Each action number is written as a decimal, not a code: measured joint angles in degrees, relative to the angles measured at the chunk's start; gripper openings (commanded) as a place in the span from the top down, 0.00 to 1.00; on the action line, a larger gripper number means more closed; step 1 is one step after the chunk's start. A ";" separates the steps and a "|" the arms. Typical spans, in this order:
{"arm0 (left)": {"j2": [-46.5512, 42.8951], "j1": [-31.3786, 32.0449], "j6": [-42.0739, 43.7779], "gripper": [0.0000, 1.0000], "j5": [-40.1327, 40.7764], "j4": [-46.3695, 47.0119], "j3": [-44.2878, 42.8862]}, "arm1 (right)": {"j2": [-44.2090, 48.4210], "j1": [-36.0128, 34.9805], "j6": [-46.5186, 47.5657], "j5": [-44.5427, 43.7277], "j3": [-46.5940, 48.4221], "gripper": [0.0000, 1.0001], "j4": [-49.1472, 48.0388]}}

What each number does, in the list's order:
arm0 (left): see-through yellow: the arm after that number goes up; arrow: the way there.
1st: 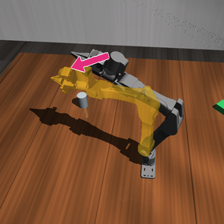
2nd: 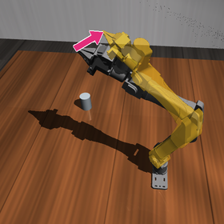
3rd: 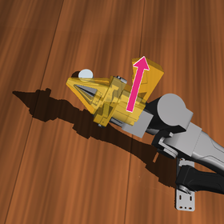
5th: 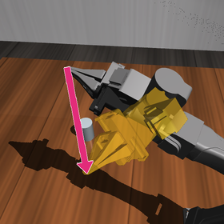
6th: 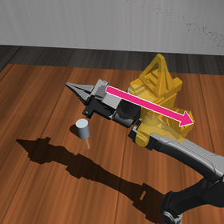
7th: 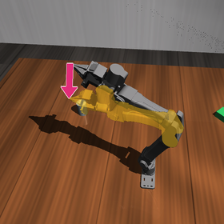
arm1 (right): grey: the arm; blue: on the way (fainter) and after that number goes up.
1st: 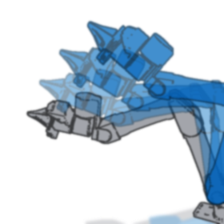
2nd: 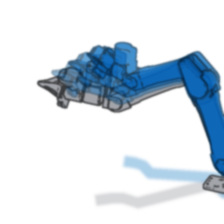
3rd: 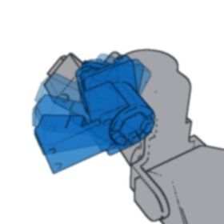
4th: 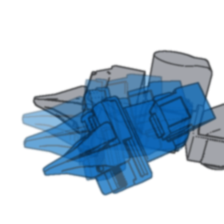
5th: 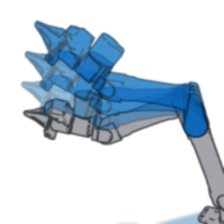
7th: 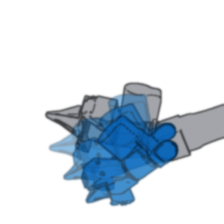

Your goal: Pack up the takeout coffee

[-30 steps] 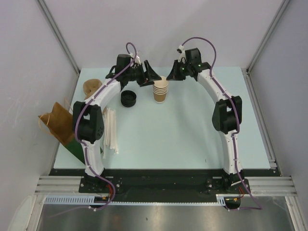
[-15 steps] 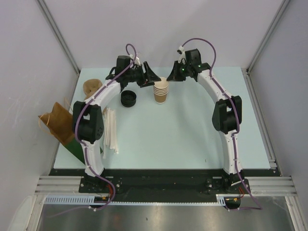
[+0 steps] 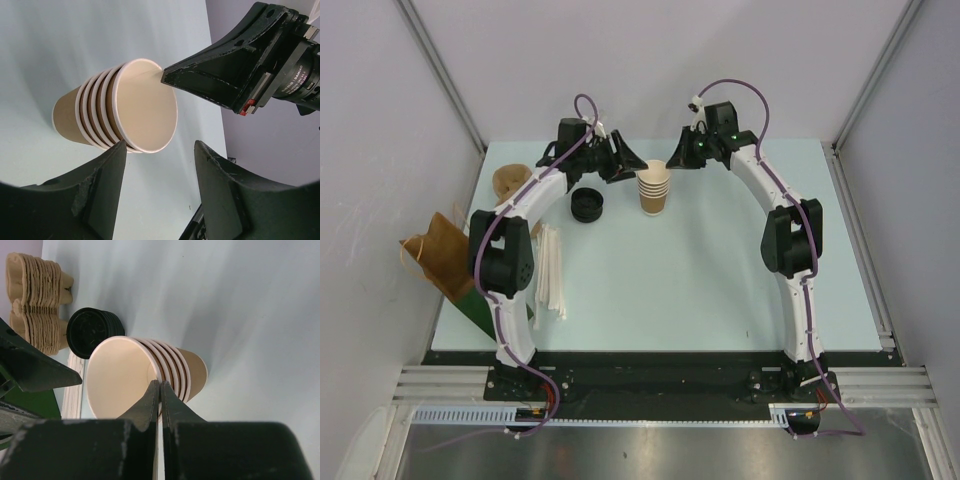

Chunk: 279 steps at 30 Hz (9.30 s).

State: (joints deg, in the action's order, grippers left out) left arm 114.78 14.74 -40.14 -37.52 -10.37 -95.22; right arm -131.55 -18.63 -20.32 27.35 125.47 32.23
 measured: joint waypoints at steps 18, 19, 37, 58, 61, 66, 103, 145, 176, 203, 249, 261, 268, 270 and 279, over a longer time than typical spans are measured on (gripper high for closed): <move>0.13 -0.04 -1.11 0.50 -0.09 1.03 0.00 | 0.39 0.11 -1.16 1.66 -0.02 1.00 -0.26; 0.15 -0.04 -1.36 0.50 -0.11 1.11 0.02 | 0.46 0.11 -1.18 1.66 -0.07 1.00 -0.35; 0.31 -1.38 -1.90 0.49 0.00 2.32 2.64 | 0.94 0.15 -1.79 1.64 -0.92 1.00 -0.79; 0.31 -1.33 -3.30 0.64 -0.26 3.54 2.64 | 1.29 -0.07 -2.36 3.28 -1.60 1.00 -1.25; 0.31 -1.27 -3.37 0.61 -0.26 3.65 2.64 | 1.60 0.00 -2.89 3.96 -2.12 1.00 -1.64; 0.31 -1.25 -3.23 0.42 -0.17 3.45 2.67 | 2.36 0.24 -5.42 6.58 -4.24 1.00 -4.42; -1.20 0.11 1.22 0.11 0.39 -1.05 -3.30 | 7.04 5.46 -17.22 18.75 -7.80 1.00 -14.53; -51.69 0.24 46.31 0.00 4.55 -20.44 19.63 | 40.02 2.32 22.88 19.82 -51.58 1.00 8.72; -52.92 0.24 46.23 0.01 1.84 -17.57 28.89 | 26.38 -6.43 34.25 29.16 -51.87 0.78 0.72; -23.74 0.42 44.17 0.35 32.76 -22.84 7.23 | 40.46 0.33 31.85 7.10 -34.60 0.00 2.05; 8.07 1.27 57.18 0.71 31.34 -32.37 -9.16 | 43.56 7.28 27.58 11.34 -33.73 0.00 1.86; 9.01 1.27 57.18 0.79 32.41 -32.26 -9.46 | 43.12 8.00 26.43 12.87 -33.73 0.00 1.84; 9.01 1.27 57.16 0.97 32.37 -32.37 -9.57 | 43.08 8.04 26.29 13.49 -33.73 0.00 1.81; 8.98 1.27 57.13 1.00 32.33 -32.44 -9.60 | 43.08 8.07 26.25 13.68 -33.73 0.00 1.81; 7.30 1.38 57.18 1.00 32.96 -32.02 -9.31 | 43.06 8.24 25.90 14.32 -33.73 0.00 1.79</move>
State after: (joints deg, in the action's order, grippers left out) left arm 122.08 16.12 17.04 -4.56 -42.39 -104.53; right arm -88.49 -10.39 5.58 41.67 91.74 34.02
